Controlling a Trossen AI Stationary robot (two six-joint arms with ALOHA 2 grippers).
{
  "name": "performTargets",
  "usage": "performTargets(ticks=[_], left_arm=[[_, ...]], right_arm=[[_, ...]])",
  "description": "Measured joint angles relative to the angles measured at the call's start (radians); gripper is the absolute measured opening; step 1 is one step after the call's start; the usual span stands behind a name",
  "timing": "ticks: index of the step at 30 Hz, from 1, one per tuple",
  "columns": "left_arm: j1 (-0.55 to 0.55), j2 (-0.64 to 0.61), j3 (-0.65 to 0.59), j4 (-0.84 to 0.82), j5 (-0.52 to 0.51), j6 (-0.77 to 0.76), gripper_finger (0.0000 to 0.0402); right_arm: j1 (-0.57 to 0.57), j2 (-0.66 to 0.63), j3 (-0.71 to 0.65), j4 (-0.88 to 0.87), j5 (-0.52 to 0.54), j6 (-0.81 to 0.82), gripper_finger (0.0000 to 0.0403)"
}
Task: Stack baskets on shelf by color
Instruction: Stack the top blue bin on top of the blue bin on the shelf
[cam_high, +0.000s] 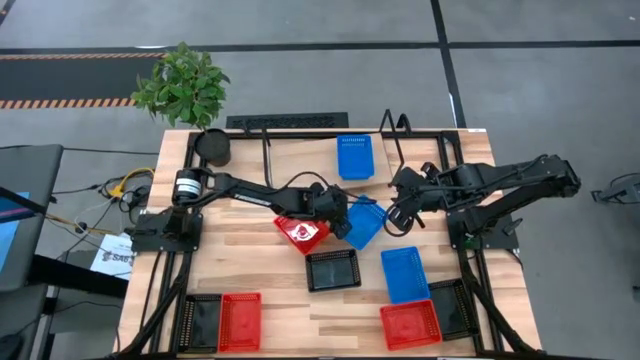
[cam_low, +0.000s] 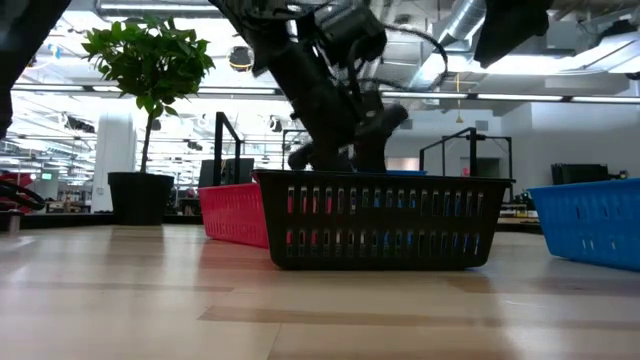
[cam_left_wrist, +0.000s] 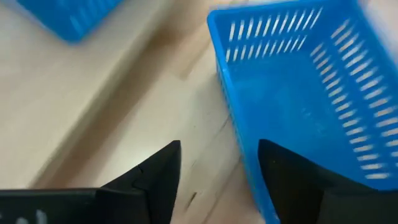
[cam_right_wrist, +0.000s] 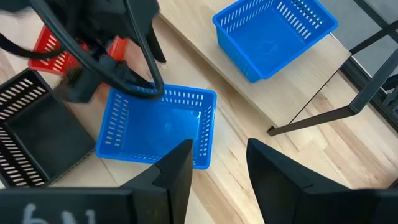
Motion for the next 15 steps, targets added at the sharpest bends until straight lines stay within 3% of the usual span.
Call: performTargets(ticks=[11,15], left_arm=[[0.000,0.026,0.009,-0.018,0.039,-0.003,0.0163],[-0.001,0.025,0.036,-0.024,0.040,-0.001,0.0128]], right_arm=[[0.000,0.000,0.000,0.000,-0.001,0.000,0.0172],[0.000,0.000,0.000,0.000,-0.001,0.001,0.0172]])
